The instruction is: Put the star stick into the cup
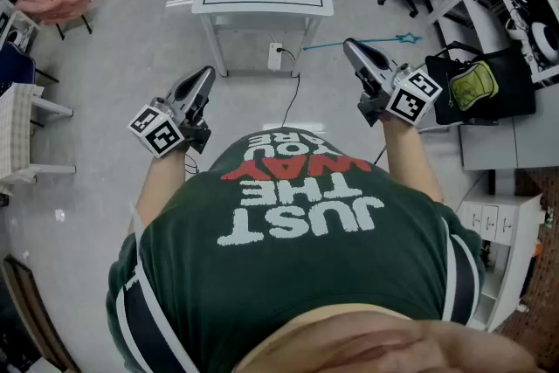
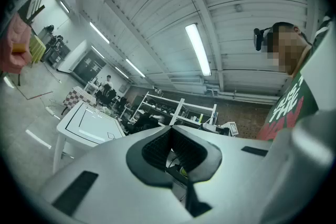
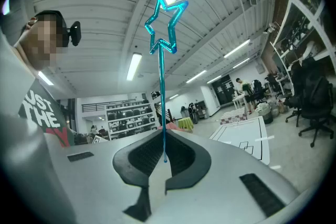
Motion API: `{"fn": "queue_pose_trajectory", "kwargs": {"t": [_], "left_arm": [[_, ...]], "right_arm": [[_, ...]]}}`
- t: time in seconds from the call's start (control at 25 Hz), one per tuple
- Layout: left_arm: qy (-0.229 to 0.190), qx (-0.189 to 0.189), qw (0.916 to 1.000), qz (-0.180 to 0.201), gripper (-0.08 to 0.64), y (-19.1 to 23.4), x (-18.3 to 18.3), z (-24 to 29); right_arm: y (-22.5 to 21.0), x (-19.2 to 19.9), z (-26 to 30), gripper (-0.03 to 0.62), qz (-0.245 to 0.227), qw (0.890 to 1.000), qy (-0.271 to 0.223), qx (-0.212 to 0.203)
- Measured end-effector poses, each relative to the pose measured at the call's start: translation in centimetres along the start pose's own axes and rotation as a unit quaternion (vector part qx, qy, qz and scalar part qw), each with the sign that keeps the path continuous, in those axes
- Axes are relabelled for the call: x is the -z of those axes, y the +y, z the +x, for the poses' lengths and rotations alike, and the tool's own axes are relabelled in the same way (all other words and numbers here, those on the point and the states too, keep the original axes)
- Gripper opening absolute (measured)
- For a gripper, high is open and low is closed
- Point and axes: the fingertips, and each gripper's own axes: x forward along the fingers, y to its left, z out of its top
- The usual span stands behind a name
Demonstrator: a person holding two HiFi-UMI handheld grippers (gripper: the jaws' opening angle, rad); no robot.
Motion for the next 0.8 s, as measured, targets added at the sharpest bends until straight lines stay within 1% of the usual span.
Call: {"fn": "queue_pose_trajectory", "kwargs": {"t": [0.12,0.28,0.44,0.64,0.8], "left_arm": [[0.0,0.016,0.9998,0.014,0.011,0.4,0.6,-0.2],[-0.004,0.016,0.9998,0.01,0.011,0.3,0.5,0.0],[0.0,0.018,0.9997,0.017,0.011,0.1,0.6,0.4],[0.001,0.014,0.9999,0.008,0.011,0.0,0.8,0.8],[0.004,0.002,1.0,-0.001,0.011,-0.5,0.7,1.6]], "right_arm": [[0.1,0.0,0.1,0.043,-0.002,1.0,0.0,-0.002],[0.1,-0.1,0.1,0.043,-0.004,1.0,0.0,-0.005],[-0.2,-0.2,-0.2,0.043,-0.005,1.0,-0.002,-0.006],[-0.6,-0.4,-0.3,0.043,0.008,1.0,-0.005,-0.012],[-1.0,-0.4,-0.7,0.043,0.006,1.0,-0.002,-0.014]]}}
